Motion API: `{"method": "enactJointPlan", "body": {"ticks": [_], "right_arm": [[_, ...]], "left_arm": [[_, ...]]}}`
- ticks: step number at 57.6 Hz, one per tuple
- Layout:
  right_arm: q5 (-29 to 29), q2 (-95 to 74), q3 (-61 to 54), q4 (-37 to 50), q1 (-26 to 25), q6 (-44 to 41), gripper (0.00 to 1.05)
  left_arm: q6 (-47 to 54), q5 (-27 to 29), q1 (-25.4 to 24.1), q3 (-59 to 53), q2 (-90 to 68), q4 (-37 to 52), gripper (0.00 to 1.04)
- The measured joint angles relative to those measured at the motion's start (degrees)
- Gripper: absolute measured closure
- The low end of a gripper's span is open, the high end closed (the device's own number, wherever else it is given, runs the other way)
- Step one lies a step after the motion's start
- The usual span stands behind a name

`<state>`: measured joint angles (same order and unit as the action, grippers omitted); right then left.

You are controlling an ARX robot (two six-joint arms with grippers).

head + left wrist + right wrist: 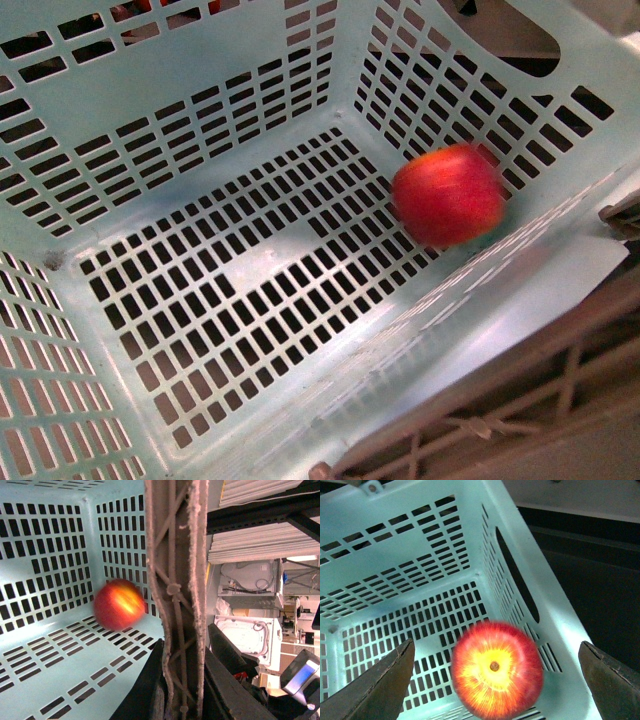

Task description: Pick apple with right arm and hold basket with left

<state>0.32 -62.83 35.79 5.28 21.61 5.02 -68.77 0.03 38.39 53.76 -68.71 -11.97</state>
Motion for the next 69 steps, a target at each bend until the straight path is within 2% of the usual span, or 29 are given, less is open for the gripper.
{"method": "enactJointPlan", "body": {"ticks": [6,12,17,25,27,32,37,40,46,51,58,69], "right_arm": [[5.6,2.4,0.1,0.2,-2.6,0.2,0.09],[14.8,6.7,0.2,0.7,-6.4,0.3,0.09],[27.0,15.6,-3.1,-0.5,-9.2,0.3,0.09],[28.8,18.6,-5.8,-0.9,-9.3,0.2,0.09],[26.9,18.7,-6.3,0.2,-9.8,-0.1,0.1],[13.6,20.4,-11.6,10.0,-12.5,-2.6,0.24],[7.2,23.1,-15.7,14.2,-14.0,-3.6,0.38],[6.3,24.3,-17.3,14.8,-14.5,-3.8,0.44],[5.1,27.1,-21.5,15.5,-16.0,-4.4,0.66],[0.3,29.3,-24.0,15.5,-19.6,-4.6,0.81],[0.0,32.0,-26.3,15.6,-21.4,-4.7,1.01],[-0.2,35.8,-29.2,14.8,-21.4,-4.8,1.03]], "left_arm": [[0.0,0.3,0.0,0.0,-0.2,0.0,0.95],[0.0,0.5,0.0,0.0,-0.2,0.0,0.95],[0.1,0.4,0.0,0.0,-0.2,0.0,0.95],[0.0,0.3,0.0,0.0,-0.2,0.0,0.95],[0.0,0.1,0.1,0.0,-0.2,0.0,0.95],[-0.1,-0.2,0.1,0.0,-0.2,0.0,0.95],[-0.5,0.0,0.1,0.0,-0.2,0.0,0.95],[-0.3,0.2,0.1,0.0,-0.2,0.0,0.95],[0.1,0.5,0.1,0.0,-0.2,0.0,0.95],[0.0,0.4,0.1,0.0,-0.2,0.0,0.95],[-0.1,0.1,0.1,0.0,-0.2,0.0,0.95],[-0.1,0.1,0.1,0.0,-0.2,0.0,0.95]]}}
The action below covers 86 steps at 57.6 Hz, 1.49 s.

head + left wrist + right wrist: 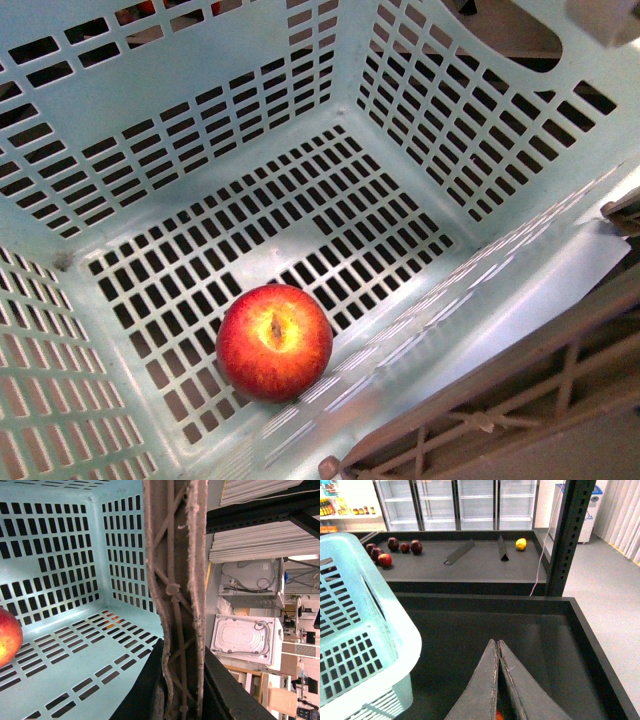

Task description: Pick apple with right arm and hold basket with left

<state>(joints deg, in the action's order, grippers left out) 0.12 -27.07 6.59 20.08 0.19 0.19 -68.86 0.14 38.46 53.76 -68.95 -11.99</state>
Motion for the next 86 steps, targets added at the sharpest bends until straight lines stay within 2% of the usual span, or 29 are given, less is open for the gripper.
{"method": "enactJointPlan", "body": {"ticks": [55,62,83,86], "right_arm": [[0.0,16.7,-5.3,-9.6,-0.1,0.0,1.03],[0.0,24.9,-5.3,-19.3,-0.1,0.0,1.03],[0.0,26.7,-5.3,-20.0,-0.1,0.0,1.03],[0.0,26.7,-5.3,-20.0,-0.1,0.0,0.96]], "left_arm": [[0.0,0.1,0.0,0.0,0.0,0.0,0.95],[0.0,0.1,0.0,0.0,0.0,0.0,0.95],[0.0,0.1,0.0,0.0,-0.1,0.0,0.95],[0.0,0.1,0.0,0.0,-0.1,0.0,0.95]]}}
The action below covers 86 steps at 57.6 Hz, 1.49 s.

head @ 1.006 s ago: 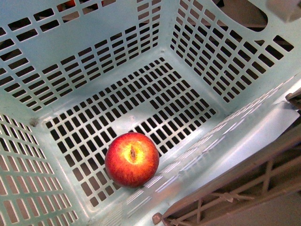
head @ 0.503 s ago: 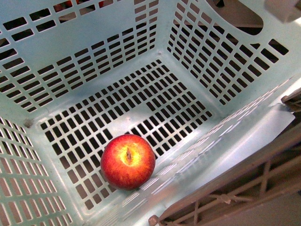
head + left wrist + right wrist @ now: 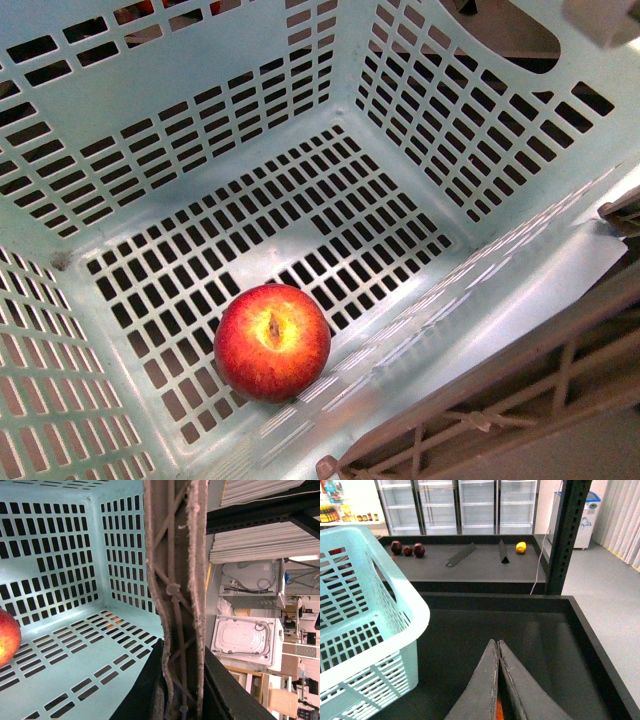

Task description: Pick apple with right arm and hold basket with left

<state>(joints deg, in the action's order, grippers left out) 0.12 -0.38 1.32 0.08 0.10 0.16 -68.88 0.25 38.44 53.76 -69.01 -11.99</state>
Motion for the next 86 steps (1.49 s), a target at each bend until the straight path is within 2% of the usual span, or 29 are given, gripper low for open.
{"method": "enactJointPlan", "body": {"ticks": [16,18,20,21,23,28,30,33,40,50,65,86], "right_arm": [[0.0,0.0,0.0,0.0,0.0,0.0,0.51],[0.0,0.0,0.0,0.0,0.0,0.0,0.45],[0.0,0.0,0.0,0.0,0.0,0.0,0.4],[0.0,0.0,0.0,0.0,0.0,0.0,0.35],[-0.1,0.0,0.0,0.0,0.0,0.0,0.28],[0.0,0.1,0.0,0.0,0.0,0.0,0.14],[0.0,0.1,0.0,0.0,0.0,0.0,0.07],[0.0,0.1,0.0,0.0,0.0,0.0,0.09],[0.0,0.1,0.0,0.0,0.0,0.0,0.09],[0.0,0.1,0.0,0.0,0.0,0.0,0.09],[0.0,0.1,0.0,0.0,0.0,0.0,0.09],[0.0,0.1,0.0,0.0,0.0,0.0,0.09]], "left_arm": [[0.0,0.0,0.0,0.0,0.0,0.0,0.95],[-0.9,1.8,0.3,0.2,-0.1,-0.6,0.95],[-2.9,6.2,0.8,1.4,-0.4,-3.7,0.95],[-6.3,11.3,0.8,1.7,-0.5,-5.5,0.95],[-9.5,15.6,0.3,1.7,-0.5,-6.1,0.95],[-15.6,18.7,-3.2,1.5,-0.4,-5.7,0.95],[-17.5,19.0,-6.2,0.8,0.0,-5.3,0.95],[-18.2,17.9,-10.9,-0.6,0.2,-4.0,0.95],[-19.1,15.1,-17.9,-2.9,0.0,-0.8,0.95],[-21.3,12.4,-25.9,-4.0,-5.1,5.4,0.95],[-21.1,9.3,-30.4,-4.0,-15.0,11.7,0.95],[-19.8,6.7,-33.6,-4.0,-26.0,18.6,0.95]]}}
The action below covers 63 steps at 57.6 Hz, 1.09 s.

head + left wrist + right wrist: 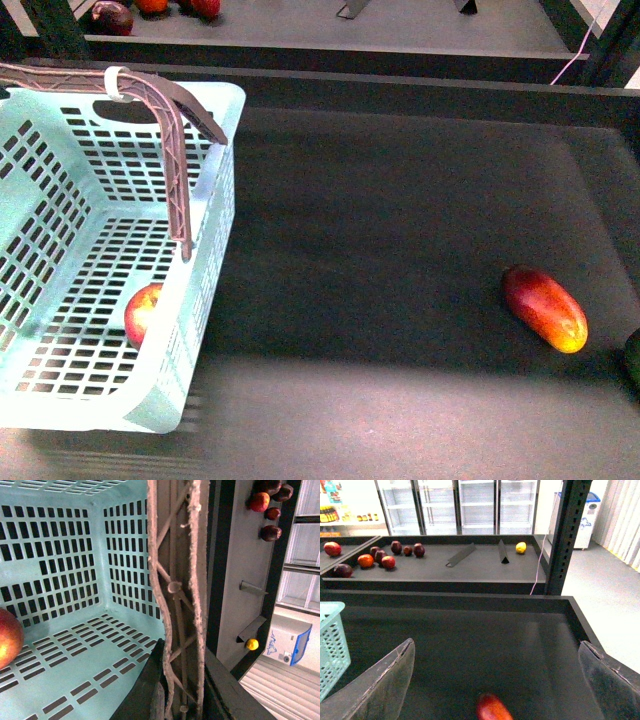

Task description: Pick apple with right arm and hold basket with left

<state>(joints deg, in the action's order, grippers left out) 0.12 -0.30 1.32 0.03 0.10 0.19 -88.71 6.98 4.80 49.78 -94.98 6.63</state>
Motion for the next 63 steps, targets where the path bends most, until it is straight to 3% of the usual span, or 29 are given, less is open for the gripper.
{"method": "enactJointPlan", "body": {"ticks": [21,38,51,63], "right_arm": [[0.0,0.0,0.0,0.0,0.0,0.0,0.09],[0.0,0.0,0.0,0.0,0.0,0.0,0.09],[0.0,0.0,0.0,0.0,0.0,0.0,0.09],[0.0,0.0,0.0,0.0,0.0,0.0,0.09]], "left_arm": [[0.8,-1.0,-0.9,-1.5,-3.1,3.7,0.94],[1.0,-2.1,-0.7,-2.2,1.0,0.2,0.46],[1.9,0.0,0.1,-3.0,12.2,-8.7,0.07],[3.6,3.7,1.9,-3.2,26.3,-20.4,0.07]]}}
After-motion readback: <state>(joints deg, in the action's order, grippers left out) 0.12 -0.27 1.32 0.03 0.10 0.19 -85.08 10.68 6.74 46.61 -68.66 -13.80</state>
